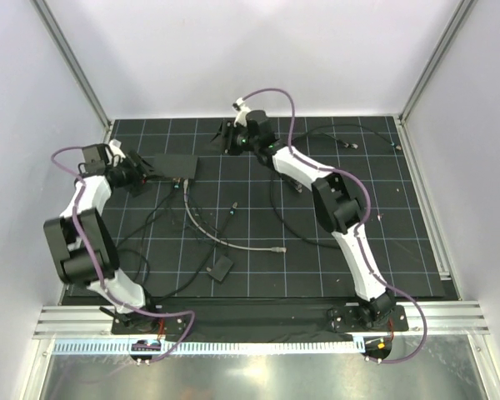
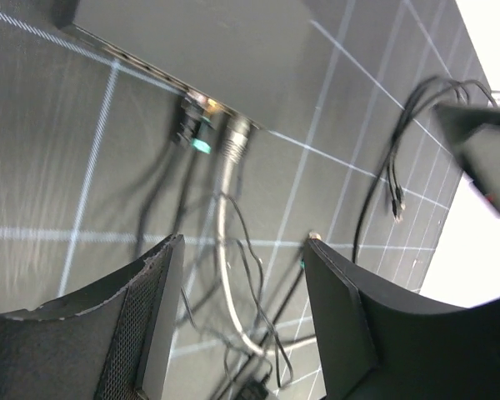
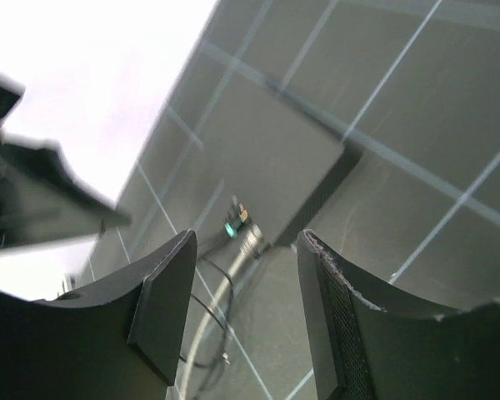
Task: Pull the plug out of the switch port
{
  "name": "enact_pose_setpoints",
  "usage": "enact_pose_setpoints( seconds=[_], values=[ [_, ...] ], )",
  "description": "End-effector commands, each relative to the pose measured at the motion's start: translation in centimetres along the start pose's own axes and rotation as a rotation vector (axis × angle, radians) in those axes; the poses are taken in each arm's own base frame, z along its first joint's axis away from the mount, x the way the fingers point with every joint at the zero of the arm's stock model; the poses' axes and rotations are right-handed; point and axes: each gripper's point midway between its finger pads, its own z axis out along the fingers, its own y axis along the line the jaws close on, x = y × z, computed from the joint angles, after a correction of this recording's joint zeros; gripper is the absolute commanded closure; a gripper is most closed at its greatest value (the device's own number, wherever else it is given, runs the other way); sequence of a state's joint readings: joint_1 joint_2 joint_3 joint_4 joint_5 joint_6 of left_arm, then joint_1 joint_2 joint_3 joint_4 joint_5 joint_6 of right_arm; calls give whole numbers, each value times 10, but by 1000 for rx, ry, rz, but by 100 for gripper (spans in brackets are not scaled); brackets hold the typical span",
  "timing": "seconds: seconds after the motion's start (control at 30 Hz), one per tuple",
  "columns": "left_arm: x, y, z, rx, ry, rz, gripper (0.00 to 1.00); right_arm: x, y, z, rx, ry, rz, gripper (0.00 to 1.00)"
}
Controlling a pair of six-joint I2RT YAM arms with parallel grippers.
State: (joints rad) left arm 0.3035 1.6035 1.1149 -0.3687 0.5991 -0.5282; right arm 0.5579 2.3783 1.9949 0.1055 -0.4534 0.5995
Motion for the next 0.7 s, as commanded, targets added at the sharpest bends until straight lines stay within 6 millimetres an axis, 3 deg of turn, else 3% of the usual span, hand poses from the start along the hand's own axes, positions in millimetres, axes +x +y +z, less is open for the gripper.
enact_pose_setpoints(
  seconds=[0.0,0.07,0.1,0.13,0.33,0.67],
  values=[
    [-35,-13,15,102,-67,39,38,-7,40,9,-190,-6,-94,42],
    [-38,-6,32,127,-46,-3,38,1,55,18,-253,10,-96,43],
    [-40,-4,37,134,-40,-13,39,22,45,29,-247,48,-71,43],
    [-41,-4,40,144,-33,-15,39,17,53,33,-264,39,-73,44],
    [-45,16,64,162,-28,-62,41,39,52,63,-339,74,11,51],
    [-42,38,82,206,-41,-144,47,61,50,83,-329,74,50,60]
  ],
)
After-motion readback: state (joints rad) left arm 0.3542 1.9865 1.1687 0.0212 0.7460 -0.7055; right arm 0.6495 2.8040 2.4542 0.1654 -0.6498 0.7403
